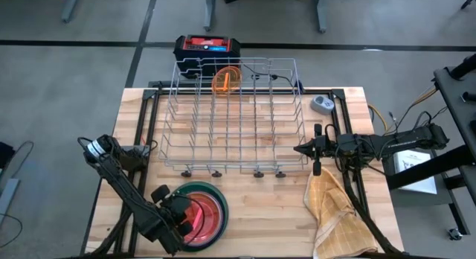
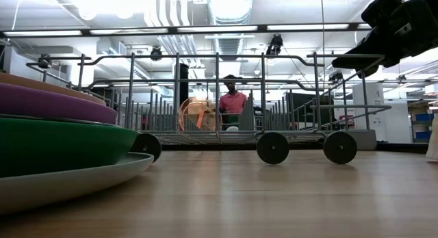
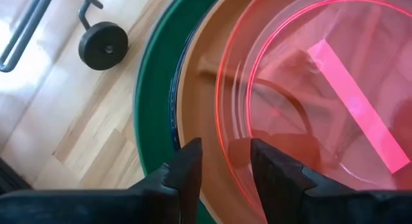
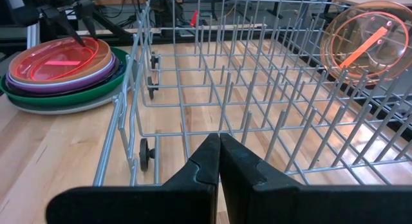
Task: Sort dishes
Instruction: Put the transparent pink plate into the dish rack
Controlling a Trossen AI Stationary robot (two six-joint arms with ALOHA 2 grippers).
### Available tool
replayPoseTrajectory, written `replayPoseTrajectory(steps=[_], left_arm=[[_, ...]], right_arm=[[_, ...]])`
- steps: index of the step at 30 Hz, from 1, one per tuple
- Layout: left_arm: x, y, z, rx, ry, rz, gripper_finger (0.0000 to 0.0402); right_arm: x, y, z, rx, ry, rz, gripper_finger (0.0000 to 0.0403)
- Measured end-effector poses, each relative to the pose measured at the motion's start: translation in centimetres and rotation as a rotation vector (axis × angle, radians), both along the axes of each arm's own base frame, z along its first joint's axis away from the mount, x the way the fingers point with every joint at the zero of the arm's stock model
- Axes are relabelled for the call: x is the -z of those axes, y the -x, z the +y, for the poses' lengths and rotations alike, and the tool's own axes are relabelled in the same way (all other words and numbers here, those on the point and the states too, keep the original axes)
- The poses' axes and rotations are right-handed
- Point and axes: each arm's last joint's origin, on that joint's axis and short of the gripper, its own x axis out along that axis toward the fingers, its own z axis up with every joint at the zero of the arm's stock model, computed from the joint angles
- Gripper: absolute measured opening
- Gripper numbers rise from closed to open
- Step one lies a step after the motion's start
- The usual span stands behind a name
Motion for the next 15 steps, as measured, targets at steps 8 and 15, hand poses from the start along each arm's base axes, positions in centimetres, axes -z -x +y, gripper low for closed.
replayPoseTrajectory(steps=[8,15], left_arm=[[-0.15,0.02,0.02,0.020,-0.010,0.010,0.0062],[-0.20,0.16,0.22,0.015,-0.031,0.022,0.0004]], right_arm=[[0.00,0.00,0.00,0.000,0.000,0.000,0.0002],[0.00,0.00,0.00,0.000,0.000,0.000,0.0003]])
